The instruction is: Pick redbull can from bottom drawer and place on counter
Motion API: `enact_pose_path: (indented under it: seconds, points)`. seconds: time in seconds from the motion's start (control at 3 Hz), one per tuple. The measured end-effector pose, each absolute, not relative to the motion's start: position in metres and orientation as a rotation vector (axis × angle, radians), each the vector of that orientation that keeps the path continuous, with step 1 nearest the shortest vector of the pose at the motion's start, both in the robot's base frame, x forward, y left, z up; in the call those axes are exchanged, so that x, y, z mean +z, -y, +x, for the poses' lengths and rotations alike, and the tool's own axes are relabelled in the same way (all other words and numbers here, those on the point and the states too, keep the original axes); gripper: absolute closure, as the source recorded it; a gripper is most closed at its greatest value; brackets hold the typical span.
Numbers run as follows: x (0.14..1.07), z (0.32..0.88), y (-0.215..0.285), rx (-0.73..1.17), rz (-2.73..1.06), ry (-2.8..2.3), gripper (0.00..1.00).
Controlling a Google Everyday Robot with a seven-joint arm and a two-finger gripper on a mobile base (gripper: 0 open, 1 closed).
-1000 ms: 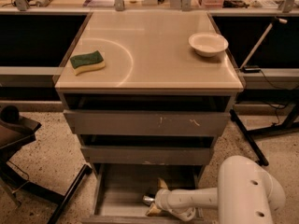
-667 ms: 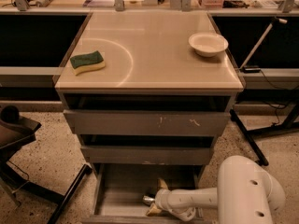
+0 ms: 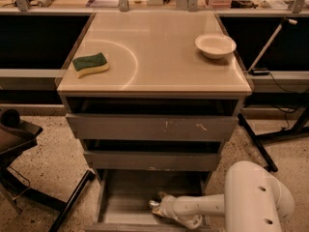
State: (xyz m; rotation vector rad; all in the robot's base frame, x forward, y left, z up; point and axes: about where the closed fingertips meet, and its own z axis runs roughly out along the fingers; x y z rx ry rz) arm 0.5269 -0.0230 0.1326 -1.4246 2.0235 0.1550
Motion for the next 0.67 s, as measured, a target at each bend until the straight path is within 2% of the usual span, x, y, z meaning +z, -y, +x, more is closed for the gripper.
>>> enact_pose_path:
  seconds: [0.67]
  points:
    - [0.1326,0.5269,0.0229,0.155,-1.424,-2.023,0.89]
